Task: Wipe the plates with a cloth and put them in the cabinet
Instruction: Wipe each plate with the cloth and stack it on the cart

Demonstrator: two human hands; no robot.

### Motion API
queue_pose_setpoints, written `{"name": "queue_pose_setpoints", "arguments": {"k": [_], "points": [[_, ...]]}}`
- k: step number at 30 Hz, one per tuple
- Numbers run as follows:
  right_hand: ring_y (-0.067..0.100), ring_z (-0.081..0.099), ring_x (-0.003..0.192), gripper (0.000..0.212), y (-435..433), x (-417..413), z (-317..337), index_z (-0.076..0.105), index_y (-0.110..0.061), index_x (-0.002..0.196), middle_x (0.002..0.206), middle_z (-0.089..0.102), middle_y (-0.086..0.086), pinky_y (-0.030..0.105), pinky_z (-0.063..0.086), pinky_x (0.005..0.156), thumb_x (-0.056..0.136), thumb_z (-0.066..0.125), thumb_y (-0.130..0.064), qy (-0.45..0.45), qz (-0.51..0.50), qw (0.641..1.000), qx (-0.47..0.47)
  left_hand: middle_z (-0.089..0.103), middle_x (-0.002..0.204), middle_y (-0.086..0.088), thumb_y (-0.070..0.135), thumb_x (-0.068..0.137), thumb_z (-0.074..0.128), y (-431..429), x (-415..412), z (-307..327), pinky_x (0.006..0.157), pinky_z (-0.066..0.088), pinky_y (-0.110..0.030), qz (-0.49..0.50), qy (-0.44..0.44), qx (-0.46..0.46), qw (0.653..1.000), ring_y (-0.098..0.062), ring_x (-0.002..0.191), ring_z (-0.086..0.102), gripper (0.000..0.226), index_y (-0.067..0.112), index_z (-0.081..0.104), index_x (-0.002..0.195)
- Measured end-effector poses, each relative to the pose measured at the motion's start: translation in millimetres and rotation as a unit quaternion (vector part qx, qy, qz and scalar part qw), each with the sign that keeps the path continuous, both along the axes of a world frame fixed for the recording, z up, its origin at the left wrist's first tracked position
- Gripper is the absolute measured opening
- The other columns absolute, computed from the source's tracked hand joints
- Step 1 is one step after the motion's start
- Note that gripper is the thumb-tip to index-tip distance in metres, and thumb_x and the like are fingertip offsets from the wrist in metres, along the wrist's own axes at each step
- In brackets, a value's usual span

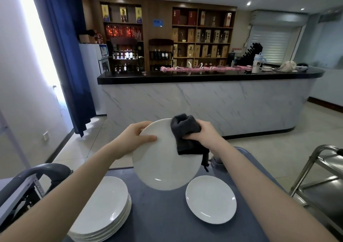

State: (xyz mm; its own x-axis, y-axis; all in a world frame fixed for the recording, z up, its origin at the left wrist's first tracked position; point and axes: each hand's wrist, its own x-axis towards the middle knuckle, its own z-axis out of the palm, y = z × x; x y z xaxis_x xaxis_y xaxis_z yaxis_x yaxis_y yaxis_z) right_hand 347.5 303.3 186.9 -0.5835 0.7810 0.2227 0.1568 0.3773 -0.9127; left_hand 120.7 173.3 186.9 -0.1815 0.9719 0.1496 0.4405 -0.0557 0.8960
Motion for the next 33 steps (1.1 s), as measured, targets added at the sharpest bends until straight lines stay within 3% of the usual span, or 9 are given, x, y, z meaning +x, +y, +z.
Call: {"name": "queue_pose_setpoints", "arguments": {"k": [4, 8, 11, 15, 19, 24, 27, 30, 33], "points": [[0.004, 0.07, 0.066, 0.025, -1.5, 0.2, -25.0, 0.069, -0.023, 0.089, 0.071, 0.074, -0.011, 0.016, 0.05, 0.051, 0.074, 0.08, -0.007, 0.127, -0.096, 0.981, -0.113, 0.077, 0.096, 0.005, 0.021, 0.093, 0.071, -4.6, 5.5, -18.6, 0.066, 0.056, -0.026, 0.122, -0.093, 0.086, 0.984, -0.019, 0.088, 0.072, 0.019, 0.034, 0.069, 0.107], [0.026, 0.072, 0.076, 0.028, -13.1, -7.2, -56.9, 0.068, -0.007, 0.099, 0.086, 0.075, 0.012, 0.027, 0.054, 0.053, 0.075, 0.081, -0.007, 0.277, -0.172, 0.892, -0.314, 0.075, 0.099, 0.012, 0.012, 0.094, 0.068, -14.8, 28.7, -52.0, 0.068, 0.061, -0.032, 0.129, -0.197, 0.102, 0.967, -0.015, 0.095, 0.072, 0.035, 0.039, 0.06, 0.115], [0.031, 0.073, 0.077, 0.027, -21.7, -10.2, -74.8, 0.067, -0.005, 0.101, 0.089, 0.075, 0.015, 0.035, 0.058, 0.056, 0.077, 0.08, -0.005, 0.31, -0.168, 0.86, -0.37, 0.073, 0.104, 0.015, 0.01, 0.095, 0.066, -15.2, 44.0, -66.0, 0.068, 0.062, -0.039, 0.123, -0.261, 0.103, 0.952, -0.012, 0.094, 0.072, 0.042, 0.043, 0.056, 0.119], [0.035, 0.069, 0.095, 0.036, -17.4, 4.0, -76.6, 0.067, 0.0, 0.106, 0.099, 0.073, 0.018, 0.048, 0.057, 0.087, 0.073, 0.081, -0.003, 0.216, -0.146, 0.917, -0.301, 0.074, 0.106, 0.007, 0.006, 0.094, 0.066, -19.6, 30.7, -56.6, 0.064, 0.061, -0.04, 0.102, -0.233, 0.077, 0.964, -0.02, 0.093, 0.074, 0.044, 0.042, 0.058, 0.119], [0.023, 0.07, 0.081, 0.03, -11.2, 16.7, -52.0, 0.068, -0.01, 0.091, 0.085, 0.074, 0.005, 0.024, 0.055, 0.061, 0.068, 0.085, -0.003, 0.1, -0.11, 0.975, -0.163, 0.074, 0.102, 0.01, 0.011, 0.093, 0.07, -25.9, 9.9, -25.5, 0.061, 0.061, -0.036, 0.068, -0.105, 0.047, 0.991, -0.018, 0.091, 0.074, 0.047, 0.051, 0.059, 0.114], [0.015, 0.064, 0.085, 0.037, -7.6, 4.6, 0.1, 0.065, -0.017, 0.099, 0.089, 0.07, -0.001, 0.018, 0.051, 0.066, 0.072, 0.081, 0.001, 0.023, -0.036, 0.999, 0.015, 0.071, 0.097, 0.022, 0.019, 0.093, 0.069, -27.8, 4.5, 9.4, 0.062, 0.058, -0.024, 0.02, 0.061, -0.01, 0.998, -0.004, 0.088, 0.07, 0.049, 0.065, 0.059, 0.103], [0.02, 0.067, 0.095, 0.034, -12.9, -15.7, 22.1, 0.068, -0.013, 0.103, 0.098, 0.073, 0.005, 0.034, 0.054, 0.082, 0.073, 0.081, -0.005, -0.047, 0.018, 0.993, 0.112, 0.072, 0.103, 0.016, 0.015, 0.095, 0.066, -24.9, 10.4, 6.5, 0.083, 0.059, -0.032, 0.014, 0.12, -0.013, 0.993, -0.006, 0.097, 0.068, 0.041, 0.053, 0.062, 0.11], [0.02, 0.068, 0.091, 0.034, -12.7, -23.7, 22.3, 0.07, -0.012, 0.106, 0.094, 0.074, 0.006, 0.034, 0.054, 0.08, 0.074, 0.081, -0.008, -0.023, 0.014, 0.994, 0.103, 0.073, 0.106, 0.004, 0.017, 0.097, 0.066, -26.6, 9.1, -4.3, 0.092, 0.057, -0.046, 0.063, 0.072, 0.032, 0.995, -0.02, 0.102, 0.069, 0.027, 0.041, 0.066, 0.11], [0.01, 0.067, 0.08, 0.031, -12.8, -22.6, 2.1, 0.069, -0.022, 0.097, 0.086, 0.073, -0.004, 0.02, 0.054, 0.067, 0.073, 0.082, -0.007, 0.035, 0.013, 0.999, 0.001, 0.073, 0.097, 0.006, 0.022, 0.097, 0.065, -29.4, 3.9, -11.5, 0.085, 0.059, -0.042, 0.105, 0.037, 0.052, 0.992, -0.019, 0.095, 0.069, 0.021, 0.042, 0.069, 0.104]]}}
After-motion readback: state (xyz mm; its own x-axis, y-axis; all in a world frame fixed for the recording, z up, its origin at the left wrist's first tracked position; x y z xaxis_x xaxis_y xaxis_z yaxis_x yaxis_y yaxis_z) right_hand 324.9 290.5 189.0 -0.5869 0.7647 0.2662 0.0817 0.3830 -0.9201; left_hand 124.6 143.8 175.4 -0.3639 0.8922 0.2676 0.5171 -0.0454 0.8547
